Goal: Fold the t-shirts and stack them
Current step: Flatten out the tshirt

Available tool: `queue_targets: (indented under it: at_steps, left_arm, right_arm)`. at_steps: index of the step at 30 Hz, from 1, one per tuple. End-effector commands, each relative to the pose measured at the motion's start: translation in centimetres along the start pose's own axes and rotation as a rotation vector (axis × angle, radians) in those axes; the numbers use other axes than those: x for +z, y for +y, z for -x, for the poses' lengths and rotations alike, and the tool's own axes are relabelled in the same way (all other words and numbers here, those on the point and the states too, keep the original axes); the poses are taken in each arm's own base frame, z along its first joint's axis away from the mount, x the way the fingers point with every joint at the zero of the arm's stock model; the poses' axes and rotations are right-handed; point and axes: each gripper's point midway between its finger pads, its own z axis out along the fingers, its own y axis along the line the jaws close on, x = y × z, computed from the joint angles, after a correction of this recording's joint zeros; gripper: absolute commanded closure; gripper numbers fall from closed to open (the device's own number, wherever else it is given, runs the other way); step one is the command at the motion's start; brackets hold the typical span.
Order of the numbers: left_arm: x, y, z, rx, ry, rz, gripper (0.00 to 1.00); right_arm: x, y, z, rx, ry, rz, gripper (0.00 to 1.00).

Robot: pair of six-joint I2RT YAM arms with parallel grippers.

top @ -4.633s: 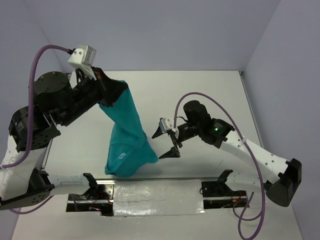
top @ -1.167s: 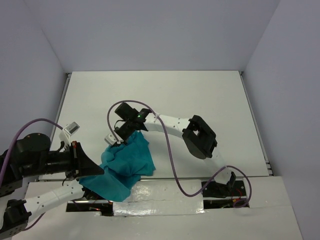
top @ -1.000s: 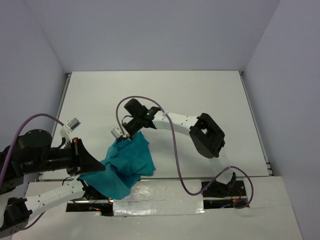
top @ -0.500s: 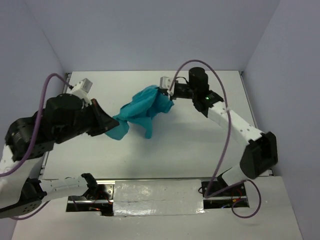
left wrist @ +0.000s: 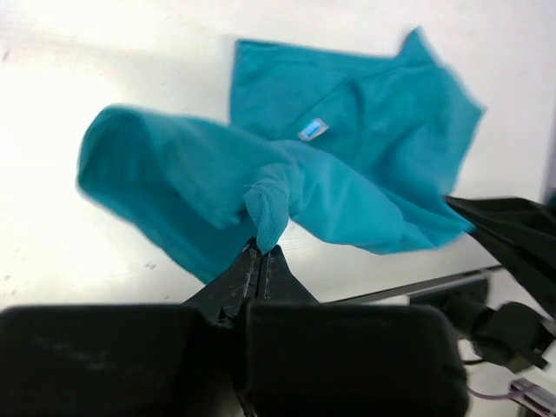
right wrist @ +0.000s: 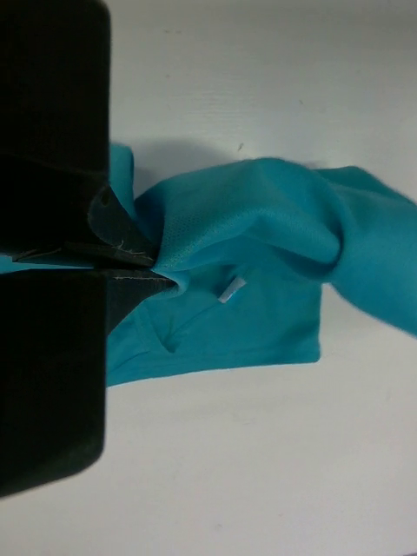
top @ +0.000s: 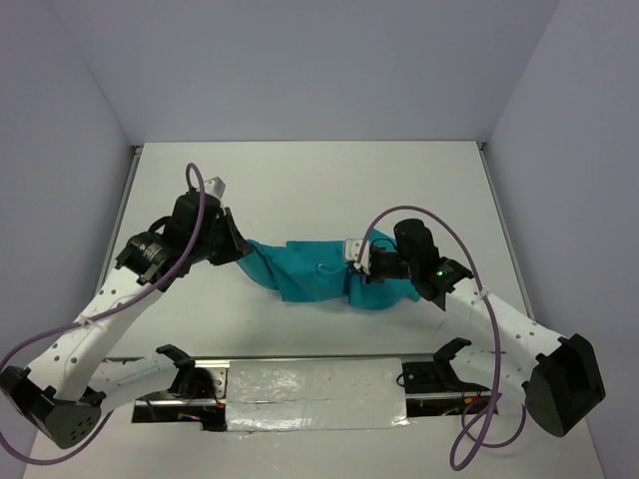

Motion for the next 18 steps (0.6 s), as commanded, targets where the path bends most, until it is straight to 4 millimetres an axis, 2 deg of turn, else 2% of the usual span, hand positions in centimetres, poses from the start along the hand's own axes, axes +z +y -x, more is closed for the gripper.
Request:
queue_targets:
  at_steps: [1,3,4,5,7,10,14,15,16,17,18]
  left_arm:
    - [-4.0,-4.8,4.4,0.074,-0.194,-0.252,1.00]
    - [-5.9,-5.2,5.6,0.112,-0.255,-0.274,1.00]
    - [-6.4,-5.1,6.2,0.121,-0.286,-0.269,1.00]
    - [-7.2,-5.3,6.6,0.132,-0.311,-0.279,1.00]
    - [-9.6,-5.7,7.6,0.159,-0.385,-0.317,1.00]
    - [-12.7,-6.4,8.3,0.189,-0.471,-0.396,1.00]
    - [-15.4,-8.8,7.3,0.254,-0.474,-0.566,1.00]
    - [-15.9,-9.3,7.3,0.261,-0.475,-0.595,1.00]
    - [-16.5,-10.0,7.2,0.270,-0.472,-0.638,1.00]
    - [-17.6,-11.0,6.8,0.285,-0.461,-0.703,1.00]
    - [-18.6,-11.8,7.2,0.293,-0.481,-0.746,1.00]
  right_arm:
    - [-1.3,-3.7,0.9,0.031,0.017,-0.172,1.00]
    - [-3.1,-6.6,1.3,0.076,-0.002,-0.273,1.00]
    - [-3.9,-7.7,2.9,0.065,-0.054,-0.288,1.00]
    - [-5.2,-9.1,3.0,0.075,-0.065,-0.338,1.00]
    - [-6.4,-10.6,4.5,0.079,-0.098,-0.374,1.00]
    - [-8.1,-12.9,5.5,0.095,-0.116,-0.436,1.00]
    - [-7.0,-15.0,5.0,0.142,-0.106,-0.421,0.98]
    - [-7.5,-16.9,6.7,0.112,-0.142,-0.452,0.98]
    - [-6.5,-17.9,6.0,0.148,-0.134,-0.446,0.98]
    - [-6.3,-18.9,6.2,0.171,-0.141,-0.456,0.98]
    - [-6.8,-21.0,8.1,0.143,-0.175,-0.491,0.98]
